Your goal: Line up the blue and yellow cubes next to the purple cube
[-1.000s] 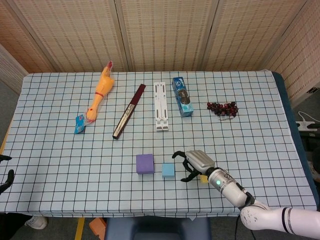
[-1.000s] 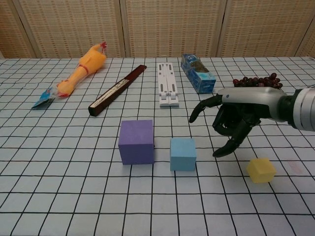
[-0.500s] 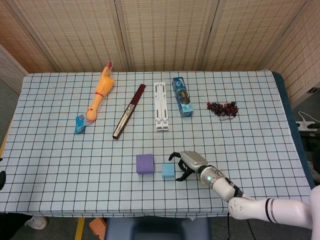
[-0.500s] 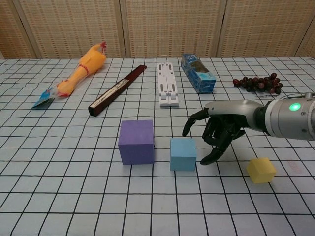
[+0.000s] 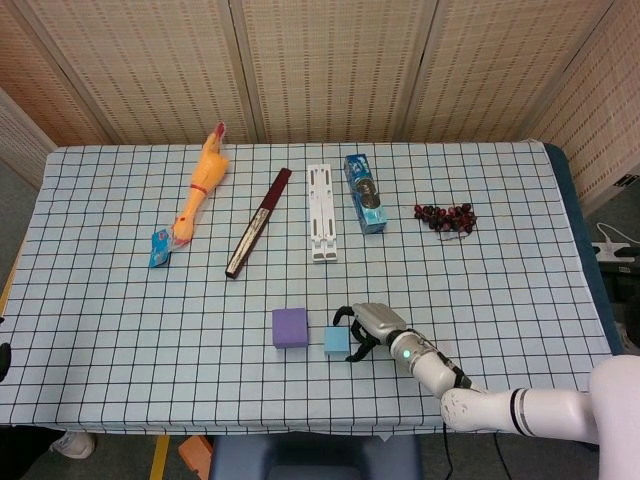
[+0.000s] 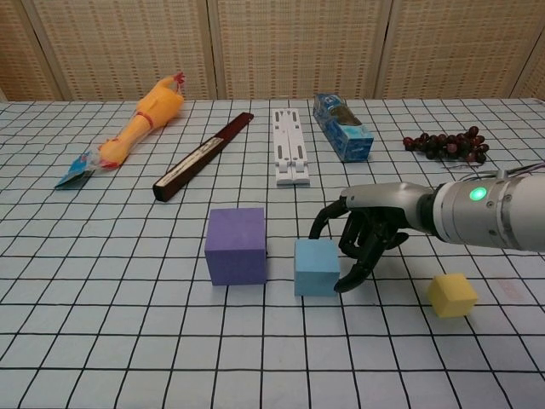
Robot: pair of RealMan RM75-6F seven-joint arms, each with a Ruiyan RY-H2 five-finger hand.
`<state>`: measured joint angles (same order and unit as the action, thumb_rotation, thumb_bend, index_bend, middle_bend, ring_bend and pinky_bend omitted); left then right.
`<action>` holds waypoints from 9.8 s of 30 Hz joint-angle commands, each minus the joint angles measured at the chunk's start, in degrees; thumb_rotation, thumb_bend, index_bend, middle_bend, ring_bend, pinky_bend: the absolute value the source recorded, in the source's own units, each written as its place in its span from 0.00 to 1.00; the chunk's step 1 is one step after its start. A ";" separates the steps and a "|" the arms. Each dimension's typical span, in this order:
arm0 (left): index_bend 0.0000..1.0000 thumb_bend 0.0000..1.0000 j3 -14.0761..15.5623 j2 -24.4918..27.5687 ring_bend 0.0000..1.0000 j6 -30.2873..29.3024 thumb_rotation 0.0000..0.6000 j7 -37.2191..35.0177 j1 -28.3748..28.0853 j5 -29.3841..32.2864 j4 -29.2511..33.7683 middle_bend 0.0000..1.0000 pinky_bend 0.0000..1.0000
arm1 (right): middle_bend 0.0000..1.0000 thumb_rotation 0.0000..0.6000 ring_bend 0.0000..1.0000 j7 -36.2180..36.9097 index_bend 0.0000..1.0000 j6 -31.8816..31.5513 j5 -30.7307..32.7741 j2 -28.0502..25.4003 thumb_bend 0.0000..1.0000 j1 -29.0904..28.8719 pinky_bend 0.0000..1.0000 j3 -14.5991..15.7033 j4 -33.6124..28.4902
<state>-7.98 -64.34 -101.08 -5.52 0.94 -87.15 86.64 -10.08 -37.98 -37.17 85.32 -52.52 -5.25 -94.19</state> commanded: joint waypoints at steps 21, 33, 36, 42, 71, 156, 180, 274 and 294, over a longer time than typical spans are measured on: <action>0.38 0.42 -0.20 -0.10 0.30 -0.21 1.00 -0.42 0.08 -0.16 -0.11 0.37 0.41 | 0.87 1.00 0.97 1.86 0.46 -5.64 -2.59 2.87 0.00 1.95 1.00 -2.33 1.33; 0.37 0.42 -0.46 -0.38 0.30 -0.32 1.00 0.37 0.12 0.18 -0.04 0.37 0.41 | 0.87 1.00 0.97 6.58 0.46 -1.75 -4.41 3.90 0.00 1.97 1.00 -5.05 5.76; 0.37 0.42 -0.58 -0.46 0.30 -0.41 1.00 0.30 0.16 0.32 -0.06 0.37 0.41 | 0.87 1.00 0.97 9.02 0.46 0.25 -5.76 4.15 0.00 2.17 1.00 -5.98 7.03; 0.36 0.42 -0.63 -0.44 0.30 -0.21 1.00 -0.01 0.13 0.45 -0.08 0.37 0.41 | 0.87 1.00 0.97 13.56 0.47 3.90 -8.99 4.65 0.00 2.54 1.00 -7.47 9.31; 0.36 0.42 -0.89 0.09 0.30 1.45 1.00 -0.34 0.17 2.24 0.98 0.37 0.41 | 0.87 1.00 0.98 21.46 0.48 6.90 -18.46 8.75 0.00 3.24 1.00 -8.43 15.69; 0.36 0.42 -0.13 0.67 0.30 1.78 1.00 0.09 0.14 1.03 1.69 0.37 0.41 | 0.90 1.00 1.00 19.59 0.21 29.66 2.81 -11.55 0.68 -9.00 1.00 0.10 4.94; 0.36 0.42 -0.08 0.79 0.30 1.81 1.00 -0.35 0.14 0.94 1.74 0.37 0.41 | 0.91 1.00 1.00 27.02 0.20 39.35 -7.90 -6.57 0.68 -1.85 1.00 -9.82 10.41; 0.36 0.42 0.63 1.13 0.32 2.83 1.00 2.66 -0.03 0.97 3.19 0.39 0.42 | 0.92 1.00 1.00 8.56 0.41 -8.84 -33.79 -11.59 0.00 23.76 1.00 6.11 -0.49; 0.36 0.41 0.72 1.16 0.32 2.76 1.00 2.61 0.02 0.78 3.28 0.39 0.42 | 0.93 1.00 1.00 11.87 0.46 -7.91 -34.72 -10.70 0.17 23.50 1.00 5.78 1.08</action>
<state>-7.27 -63.18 -98.32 -2.91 0.96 -86.38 89.93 1.76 -45.93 -71.88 74.60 -28.99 0.53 -93.15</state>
